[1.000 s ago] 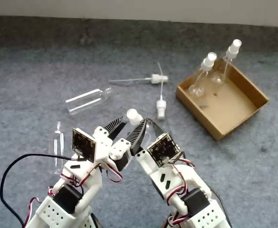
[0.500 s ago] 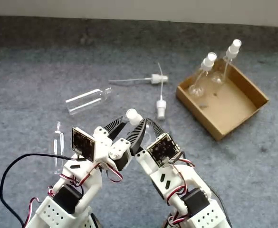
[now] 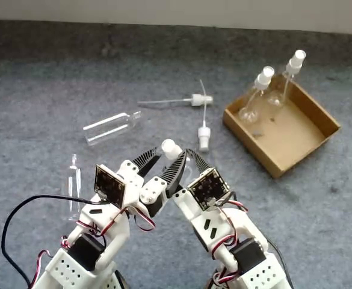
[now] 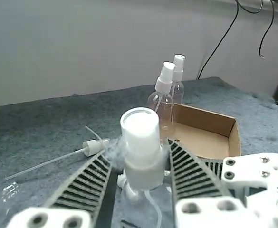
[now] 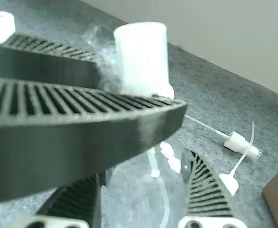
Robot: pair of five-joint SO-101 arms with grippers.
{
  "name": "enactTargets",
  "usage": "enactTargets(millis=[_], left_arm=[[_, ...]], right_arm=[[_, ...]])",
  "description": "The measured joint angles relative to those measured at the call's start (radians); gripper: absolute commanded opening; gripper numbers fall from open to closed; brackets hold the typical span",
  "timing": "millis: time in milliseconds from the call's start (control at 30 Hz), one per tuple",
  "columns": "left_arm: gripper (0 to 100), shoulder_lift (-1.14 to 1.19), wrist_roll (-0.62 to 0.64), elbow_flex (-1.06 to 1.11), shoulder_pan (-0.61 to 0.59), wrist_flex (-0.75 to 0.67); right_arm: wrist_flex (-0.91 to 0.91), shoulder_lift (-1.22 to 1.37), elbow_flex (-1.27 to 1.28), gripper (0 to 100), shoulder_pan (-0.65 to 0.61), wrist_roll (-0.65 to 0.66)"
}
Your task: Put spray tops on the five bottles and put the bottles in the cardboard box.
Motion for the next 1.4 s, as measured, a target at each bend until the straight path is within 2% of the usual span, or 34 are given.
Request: enactTargets(millis=[100, 167, 600, 800, 1200, 1300, 1400], left_arm=[[16, 0.0, 0.0, 0.0, 0.002, 0.0], [18, 0.0, 0.0, 0.002, 0.002, 0.006], [18, 0.014, -0.002, 0.011, -0.003, 0.006], [18, -0.057, -0.005, 0.012, -0.005, 0.008], [18, -0.11, -0.006, 0.011, -0.005, 0.008], [18, -0.11, -0.006, 0.011, -0.005, 0.069], [17, -0.121, 0.0, 0.008, -0.009, 0.132]], right_arm=[[0.0, 0.0, 0.0, 10.6, 0.0, 0.0], [0.0, -0.002, 0.0, 10.6, 0.025, -0.005], [-0.015, -0.002, 0.0, 10.6, 0.046, -0.003], [-0.083, -0.002, 0.0, 10.6, 0.135, -0.005], [-0.094, -0.002, 0.0, 10.6, 0.158, -0.005], [-0.129, -0.002, 0.0, 10.6, 0.161, -0.005], [-0.163, -0.002, 0.0, 10.6, 0.215, -0.003]])
